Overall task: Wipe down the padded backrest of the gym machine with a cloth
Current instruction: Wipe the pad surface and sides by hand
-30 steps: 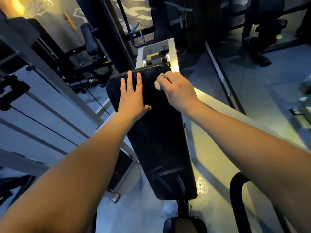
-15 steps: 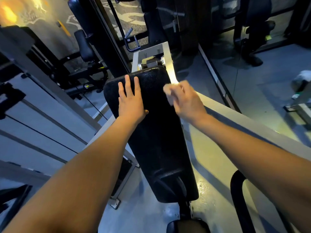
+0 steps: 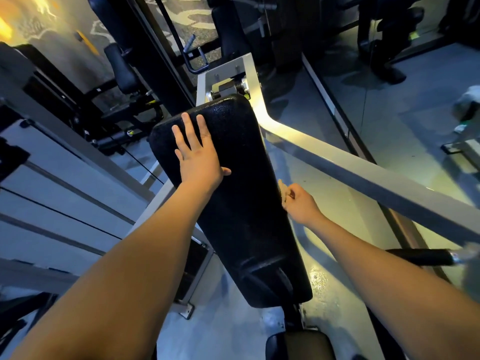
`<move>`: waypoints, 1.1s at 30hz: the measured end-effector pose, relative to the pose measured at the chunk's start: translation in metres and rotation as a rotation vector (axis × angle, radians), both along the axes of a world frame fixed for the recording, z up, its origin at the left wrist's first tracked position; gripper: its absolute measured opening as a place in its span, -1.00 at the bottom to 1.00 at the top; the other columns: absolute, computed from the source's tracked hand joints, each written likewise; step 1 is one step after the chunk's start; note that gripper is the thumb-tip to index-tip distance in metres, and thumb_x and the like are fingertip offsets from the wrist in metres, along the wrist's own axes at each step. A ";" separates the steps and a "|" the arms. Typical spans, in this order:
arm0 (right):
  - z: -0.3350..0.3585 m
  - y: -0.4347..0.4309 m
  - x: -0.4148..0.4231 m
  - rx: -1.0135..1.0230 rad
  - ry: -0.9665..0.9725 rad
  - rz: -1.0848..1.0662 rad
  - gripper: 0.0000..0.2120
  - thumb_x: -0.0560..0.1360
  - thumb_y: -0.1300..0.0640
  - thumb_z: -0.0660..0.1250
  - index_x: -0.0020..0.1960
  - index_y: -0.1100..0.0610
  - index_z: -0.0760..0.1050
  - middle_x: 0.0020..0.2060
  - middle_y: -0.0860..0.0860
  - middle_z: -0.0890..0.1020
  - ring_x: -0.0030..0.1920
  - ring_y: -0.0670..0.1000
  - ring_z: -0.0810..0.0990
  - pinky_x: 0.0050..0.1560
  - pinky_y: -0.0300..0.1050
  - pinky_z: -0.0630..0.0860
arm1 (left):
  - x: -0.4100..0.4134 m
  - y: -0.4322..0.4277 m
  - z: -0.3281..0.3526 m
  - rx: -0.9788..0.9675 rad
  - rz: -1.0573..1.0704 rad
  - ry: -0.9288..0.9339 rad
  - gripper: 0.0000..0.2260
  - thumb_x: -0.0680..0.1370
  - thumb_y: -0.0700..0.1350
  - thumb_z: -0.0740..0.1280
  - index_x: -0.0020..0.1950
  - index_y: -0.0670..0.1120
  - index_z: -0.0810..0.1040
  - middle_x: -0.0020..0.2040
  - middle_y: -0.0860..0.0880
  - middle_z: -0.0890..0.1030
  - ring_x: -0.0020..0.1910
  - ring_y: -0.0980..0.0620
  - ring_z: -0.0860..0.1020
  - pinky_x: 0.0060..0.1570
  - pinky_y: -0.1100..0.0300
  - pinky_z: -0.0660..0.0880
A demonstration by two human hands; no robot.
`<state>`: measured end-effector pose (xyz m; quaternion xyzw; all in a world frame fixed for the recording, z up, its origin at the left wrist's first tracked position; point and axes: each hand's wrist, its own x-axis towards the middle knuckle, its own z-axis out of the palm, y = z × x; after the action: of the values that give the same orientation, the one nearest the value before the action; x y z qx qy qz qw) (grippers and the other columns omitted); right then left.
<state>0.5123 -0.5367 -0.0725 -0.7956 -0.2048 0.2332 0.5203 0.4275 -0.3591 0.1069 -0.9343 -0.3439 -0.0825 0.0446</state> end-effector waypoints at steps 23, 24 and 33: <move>0.101 0.020 -0.008 0.235 -0.702 -0.024 -0.81 0.55 0.24 0.35 0.15 0.09 0.51 0.05 0.02 0.51 0.06 0.00 0.50 0.07 -0.03 0.54 | -0.054 0.015 -0.002 -0.045 -0.168 -0.110 -0.08 0.55 -0.06 0.46 0.69 0.02 -0.14 0.66 -0.05 -0.28 0.64 -0.22 -0.19 0.49 -0.23 0.32; 0.105 0.024 -0.010 0.258 -0.811 -0.025 -0.77 0.54 0.26 0.37 0.18 0.12 0.54 0.09 0.06 0.51 0.10 0.04 0.51 0.07 -0.07 0.54 | -0.065 0.014 -0.013 -0.051 -0.144 -0.124 -0.11 0.57 -0.09 0.44 0.69 0.01 -0.11 0.66 -0.05 -0.28 0.64 -0.22 -0.18 0.51 -0.22 0.29; 0.073 0.054 -0.008 -0.013 -1.293 -0.085 -0.83 0.62 0.21 0.28 0.18 0.13 0.56 -0.05 0.07 0.56 -0.12 0.15 0.49 -0.45 -0.01 0.44 | -0.106 0.021 -0.088 -0.209 -0.069 -0.004 -0.05 0.56 -0.20 0.39 0.65 0.26 -0.23 0.62 0.08 -0.43 0.63 -0.24 -0.30 0.36 -0.16 0.46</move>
<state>0.5043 -0.4830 0.0008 -0.7859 -0.4438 -0.3128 0.2960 0.3219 -0.3380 0.0186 -0.9450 -0.3184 -0.0496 -0.0566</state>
